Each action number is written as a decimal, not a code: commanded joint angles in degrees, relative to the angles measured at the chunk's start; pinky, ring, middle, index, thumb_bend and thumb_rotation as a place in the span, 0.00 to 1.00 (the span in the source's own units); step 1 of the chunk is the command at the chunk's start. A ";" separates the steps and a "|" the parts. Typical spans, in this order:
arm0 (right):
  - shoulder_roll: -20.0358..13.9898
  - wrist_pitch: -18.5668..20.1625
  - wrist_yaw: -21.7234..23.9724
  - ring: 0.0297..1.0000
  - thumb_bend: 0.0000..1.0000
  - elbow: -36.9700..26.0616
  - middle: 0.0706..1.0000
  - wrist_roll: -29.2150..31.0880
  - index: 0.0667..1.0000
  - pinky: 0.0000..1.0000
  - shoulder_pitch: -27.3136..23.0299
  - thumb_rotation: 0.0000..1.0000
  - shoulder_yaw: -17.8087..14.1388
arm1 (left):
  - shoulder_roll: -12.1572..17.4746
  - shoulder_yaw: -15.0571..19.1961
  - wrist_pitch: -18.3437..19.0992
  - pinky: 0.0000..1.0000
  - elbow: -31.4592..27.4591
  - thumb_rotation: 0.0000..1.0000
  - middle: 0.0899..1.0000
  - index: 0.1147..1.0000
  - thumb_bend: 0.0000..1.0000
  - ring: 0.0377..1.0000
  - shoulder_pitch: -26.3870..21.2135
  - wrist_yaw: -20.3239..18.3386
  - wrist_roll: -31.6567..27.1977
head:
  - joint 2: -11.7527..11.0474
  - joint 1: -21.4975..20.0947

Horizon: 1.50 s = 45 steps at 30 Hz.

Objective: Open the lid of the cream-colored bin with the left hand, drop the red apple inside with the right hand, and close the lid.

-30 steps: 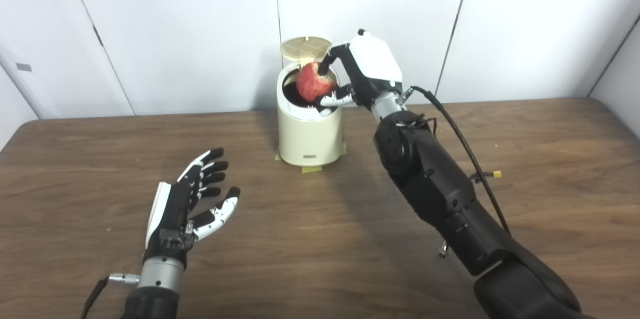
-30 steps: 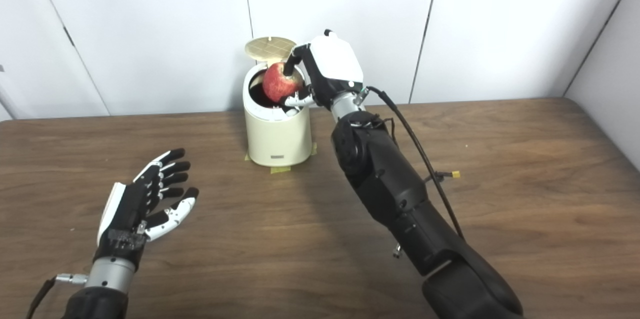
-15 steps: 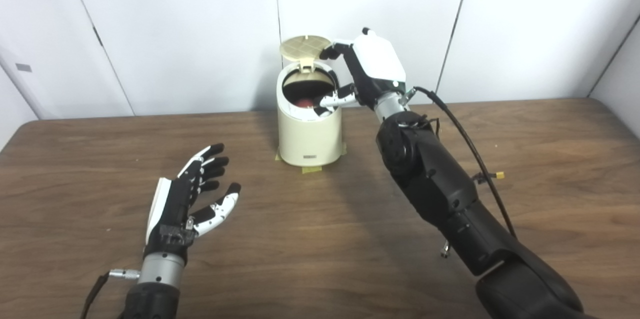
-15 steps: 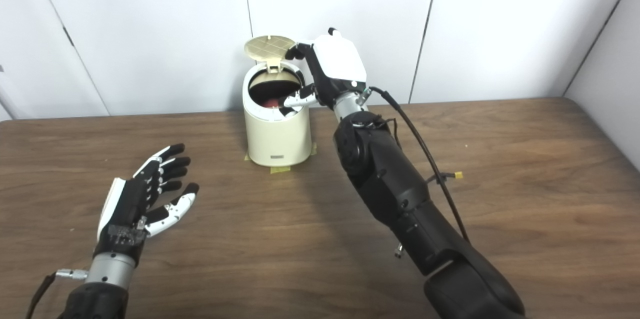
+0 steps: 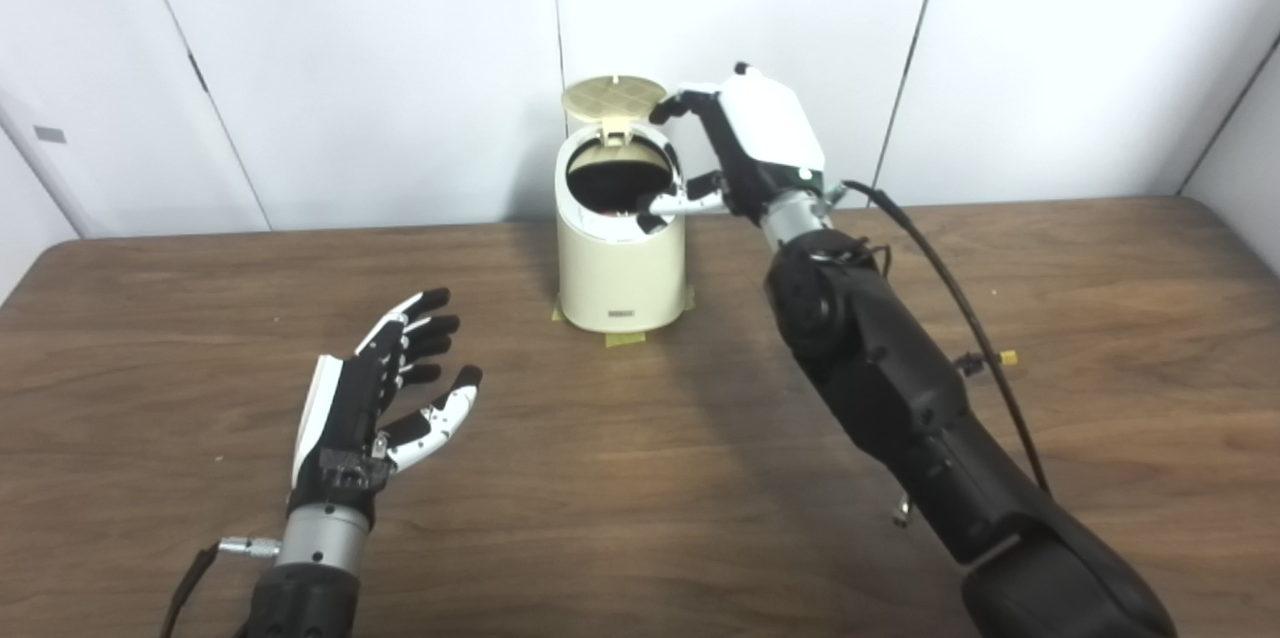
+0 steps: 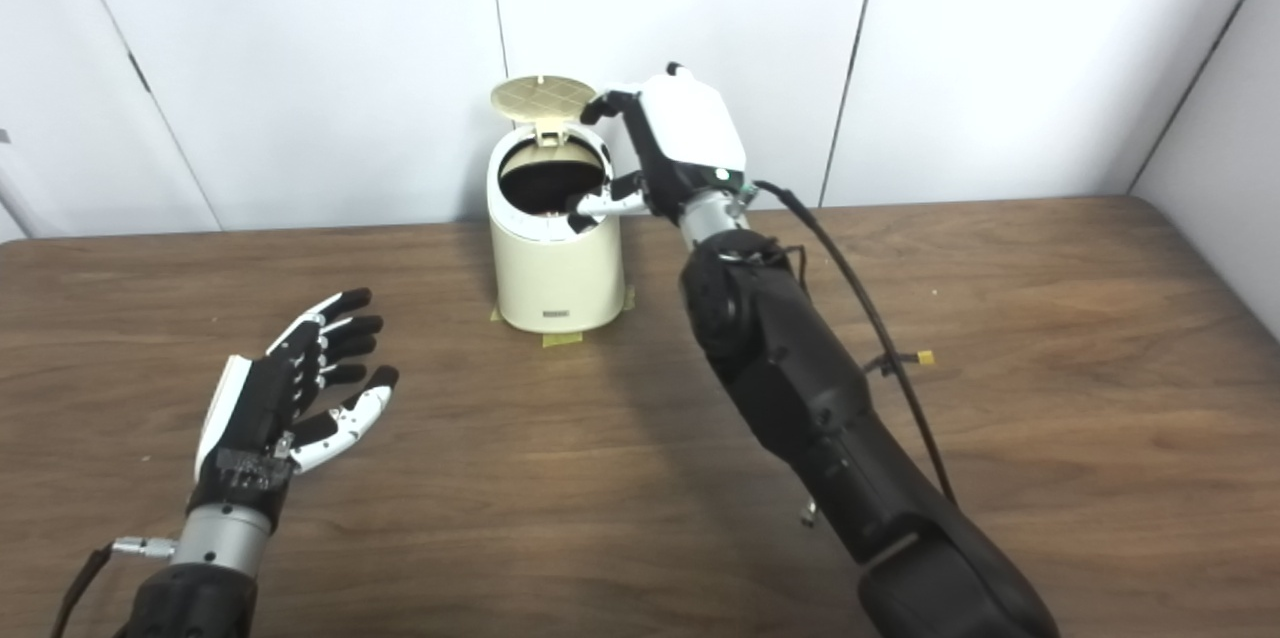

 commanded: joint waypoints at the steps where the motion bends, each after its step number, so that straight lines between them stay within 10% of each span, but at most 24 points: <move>1: -1.09 -1.83 -0.65 0.70 0.76 -3.44 0.68 1.86 0.62 0.66 -1.10 0.19 -1.86 | 0.21 0.21 -0.54 0.76 -1.20 0.00 0.78 0.84 0.39 0.80 -2.19 0.56 0.07 | 0.05 -0.03; 14: -0.01 4.40 7.91 0.63 0.57 -19.75 0.63 17.89 0.62 0.55 9.49 0.16 -12.45 | 0.01 1.40 -0.46 0.72 0.61 0.00 0.77 0.81 0.39 0.78 -5.26 0.68 -1.22 | -0.10 0.17; 23: 2.76 6.88 7.98 0.62 0.50 -25.47 0.63 26.81 0.46 0.55 17.26 0.16 -18.28 | -3.32 9.59 0.34 0.81 5.21 0.03 0.78 0.78 0.37 0.79 -10.65 0.70 -9.69 | -0.50 0.27; 31: 7.96 10.67 8.91 0.73 0.49 -30.39 0.74 39.03 0.46 0.67 22.76 0.16 -23.18 | -2.17 11.66 0.33 0.76 8.83 0.41 0.84 0.83 0.25 0.82 -17.36 0.82 -13.99 | -0.96 0.95; 34: 7.97 9.76 9.42 0.78 0.44 -31.53 0.80 41.29 0.74 0.70 25.10 0.52 -22.85 | -1.19 11.58 0.33 0.78 10.89 0.59 0.85 0.83 0.28 0.84 -21.02 0.70 -14.85 | -1.24 1.22; 45: 8.91 9.57 9.54 0.89 0.47 -32.07 0.91 48.26 0.88 0.83 30.70 0.80 -23.41 | 1.78 8.04 0.35 0.80 20.08 0.62 0.85 0.82 0.31 0.85 -33.98 -0.20 -15.44 | -2.50 2.62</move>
